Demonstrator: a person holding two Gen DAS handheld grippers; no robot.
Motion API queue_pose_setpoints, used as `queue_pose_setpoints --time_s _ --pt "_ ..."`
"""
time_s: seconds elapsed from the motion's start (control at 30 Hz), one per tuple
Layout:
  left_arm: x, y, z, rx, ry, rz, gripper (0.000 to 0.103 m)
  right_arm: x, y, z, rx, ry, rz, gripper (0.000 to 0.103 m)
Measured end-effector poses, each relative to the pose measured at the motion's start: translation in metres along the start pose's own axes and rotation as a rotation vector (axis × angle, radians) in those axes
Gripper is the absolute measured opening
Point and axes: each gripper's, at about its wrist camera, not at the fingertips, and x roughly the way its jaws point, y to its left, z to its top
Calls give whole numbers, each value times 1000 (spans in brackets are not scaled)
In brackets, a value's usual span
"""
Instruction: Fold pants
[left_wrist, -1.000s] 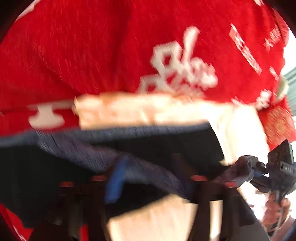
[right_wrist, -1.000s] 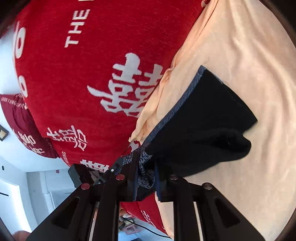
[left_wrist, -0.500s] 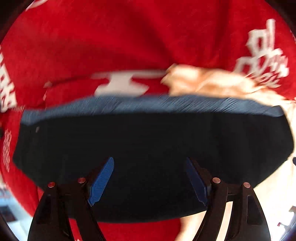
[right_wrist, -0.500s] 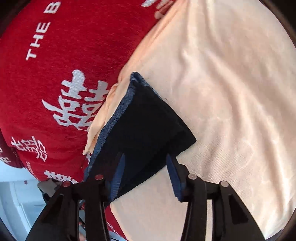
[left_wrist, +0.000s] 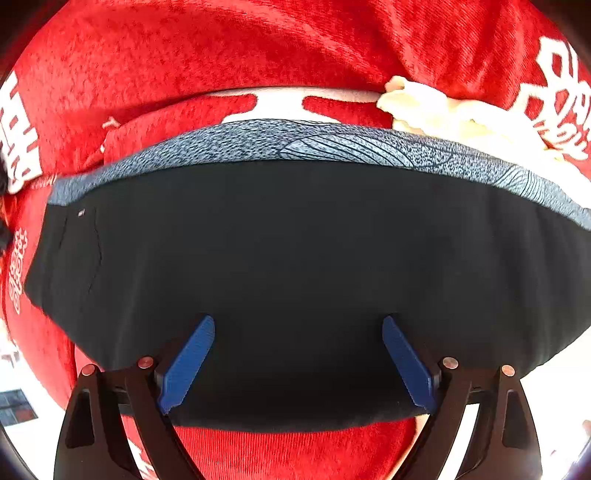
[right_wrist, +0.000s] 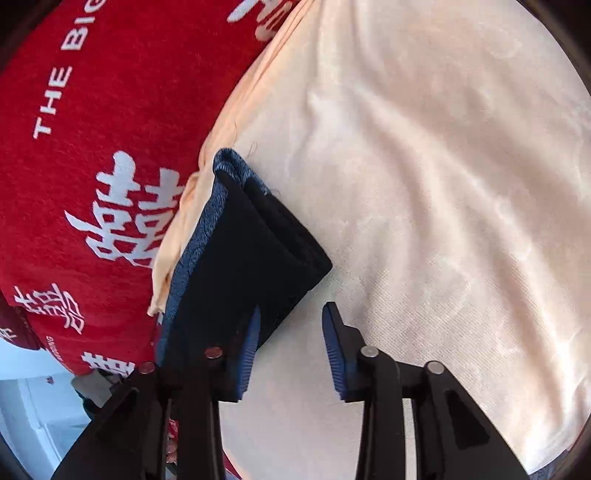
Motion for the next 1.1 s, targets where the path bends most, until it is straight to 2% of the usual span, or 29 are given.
queue_pose_setpoints --time_s 0.1,0.17,0.2,0.23,0.27,0.3,0.37,0.4,0.43,0.47,0.5,0.57,0.63,0.67,0.73,0.8,0.87,0.93,0.97,1.0,1.03,1.1 --pt "-7 -2 4 6 -47 -26 93 6 -9 5 47 -4 54 41" --pt "2 -6 8 20 -32 -11 93 19 -13 12 87 -7 84 41" --pt "9 -8 9 21 -11 -2 93 22 -13 16 120 -10 70 23" --pt "12 -7 10 14 -13 0 93 23 -9 17 140 -15 91 18" --pt "13 -6 9 11 -21 0 93 17 -4 17 135 -35 120 18" --pt "12 -5 9 16 -23 1 93 10 1 16 101 -43 114 17" --pt "12 -4 6 35 -30 7 94 8 -1 14 46 -14 35 18" --pt "15 -2 3 43 -36 7 96 12 -10 14 65 19 -20 21" --pt "13 -2 1 41 -37 15 100 10 -17 15 97 21 2 23" --pt "10 -3 -5 37 -30 15 100 3 -17 15 116 4 -17 29" --pt "8 -1 -4 29 -12 14 100 -9 -9 14 81 -30 -88 37" --pt "-3 3 0 27 -8 4 100 -35 18 8 -37 -111 -157 37" --pt "-22 3 8 31 -69 -25 100 -43 51 4 -169 -127 -148 36" --pt "-28 1 14 38 -93 -41 100 -38 73 4 -254 -108 -128 36" --pt "-31 -10 31 51 -133 -60 100 -12 107 1 -357 -53 -111 36" --pt "-22 -28 51 51 -145 -55 100 27 136 2 -456 -10 -131 36" --pt "-8 -46 68 40 -146 -58 100 69 154 8 -536 13 -188 36" --pt "12 -58 82 38 -131 -18 100 93 152 20 -577 29 -268 34" --pt "20 -61 85 38 -124 4 100 100 147 28 -593 10 -305 29" --pt "28 -59 87 30 -129 12 100 98 143 35 -593 -19 -309 20" --pt "31 -54 88 17 -135 5 100 93 138 42 -578 -53 -336 18" --pt "32 -40 89 -12 -131 -5 100 77 123 59 -477 -108 -315 18"
